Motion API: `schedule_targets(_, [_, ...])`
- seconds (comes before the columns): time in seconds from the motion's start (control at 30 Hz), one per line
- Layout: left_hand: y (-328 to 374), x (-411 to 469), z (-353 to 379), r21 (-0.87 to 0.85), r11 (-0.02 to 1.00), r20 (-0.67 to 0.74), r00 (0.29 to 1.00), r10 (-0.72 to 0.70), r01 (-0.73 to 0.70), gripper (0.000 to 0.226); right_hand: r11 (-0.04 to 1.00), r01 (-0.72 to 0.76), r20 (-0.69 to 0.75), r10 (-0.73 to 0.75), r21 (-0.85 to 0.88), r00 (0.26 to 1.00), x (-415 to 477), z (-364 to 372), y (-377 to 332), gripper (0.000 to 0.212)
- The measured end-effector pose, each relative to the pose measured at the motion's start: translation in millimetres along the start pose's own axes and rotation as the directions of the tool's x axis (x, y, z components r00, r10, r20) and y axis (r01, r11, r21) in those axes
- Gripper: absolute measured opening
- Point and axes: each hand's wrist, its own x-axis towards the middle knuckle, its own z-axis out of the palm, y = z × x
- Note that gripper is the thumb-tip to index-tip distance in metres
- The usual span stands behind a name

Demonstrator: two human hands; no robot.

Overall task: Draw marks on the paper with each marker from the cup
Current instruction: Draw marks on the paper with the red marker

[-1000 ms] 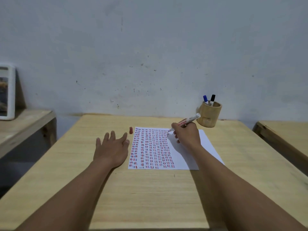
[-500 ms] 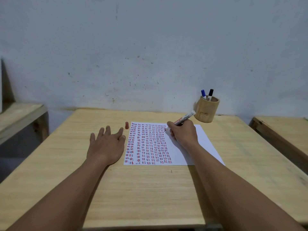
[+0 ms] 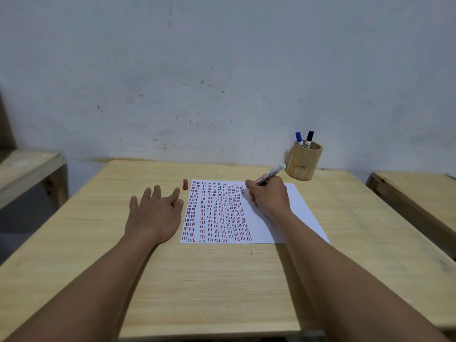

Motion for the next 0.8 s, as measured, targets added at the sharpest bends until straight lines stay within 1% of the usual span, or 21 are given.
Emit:
schedule_targets(0.2, [0.5, 0.2, 0.0, -0.004, 1.0, -0.01, 1.0, 0.0, 0.0, 0.056, 1.0, -0.015, 0.016, 0.015, -0.004, 1.0, 0.2, -0.8, -1.0, 0.031])
schedule_targets(0.37, [-1.9, 2.6, 1.1, -0.03, 0.999, -0.028, 0.999, -0.025, 0.024, 0.056, 0.999, -0.03, 0.014, 0.03, 0.033, 0.999, -1.4, 1.6, -5.1, 0.031])
schedule_targets(0.47, [3.3, 5.3, -3.2, -0.1, 0.994, -0.128, 0.989, -0.068, 0.055, 0.054, 0.993, -0.038, -0.024, 0.041, 0.116, 0.999, -3.1, -2.1, -8.9, 0.032])
schedule_targets(0.53, [8.8, 10.3, -9.1, -0.214, 0.976, -0.201, 0.976, -0.086, 0.042, 0.049, 0.988, -0.023, -0.056, 0.031, 0.15, 0.998, -2.2, -4.9, -13.0, 0.032])
schedule_targets(0.6, [12.8, 18.8, -14.0, -0.281, 0.959, -0.215, 0.976, -0.039, -0.023, 0.05, 0.986, -0.009, -0.07, 0.021, 0.168, 0.997, -1.1, -9.1, -19.0, 0.027])
schedule_targets(0.7, [13.0, 33.6, -14.1, -0.218, 0.967, -0.202, 0.975, 0.088, -0.132, 0.049, 0.96, -0.014, -0.029, 0.023, 0.28, 0.999, -4.4, -16.2, -27.1, 0.024])
schedule_targets(0.73, [12.0, 37.7, -12.4, -0.199, 0.969, -0.198, 0.974, 0.106, -0.146, 0.047, 0.947, -0.016, -0.007, 0.019, 0.32, 1.0, -7.2, -18.5, -29.7, 0.024])
schedule_targets(0.8, [9.2, 44.0, -9.7, -0.209, 0.967, -0.222, 0.97, 0.098, -0.146, 0.042, 0.915, -0.038, 0.033, 0.028, 0.401, 0.999, -12.2, -21.8, -34.5, 0.022])
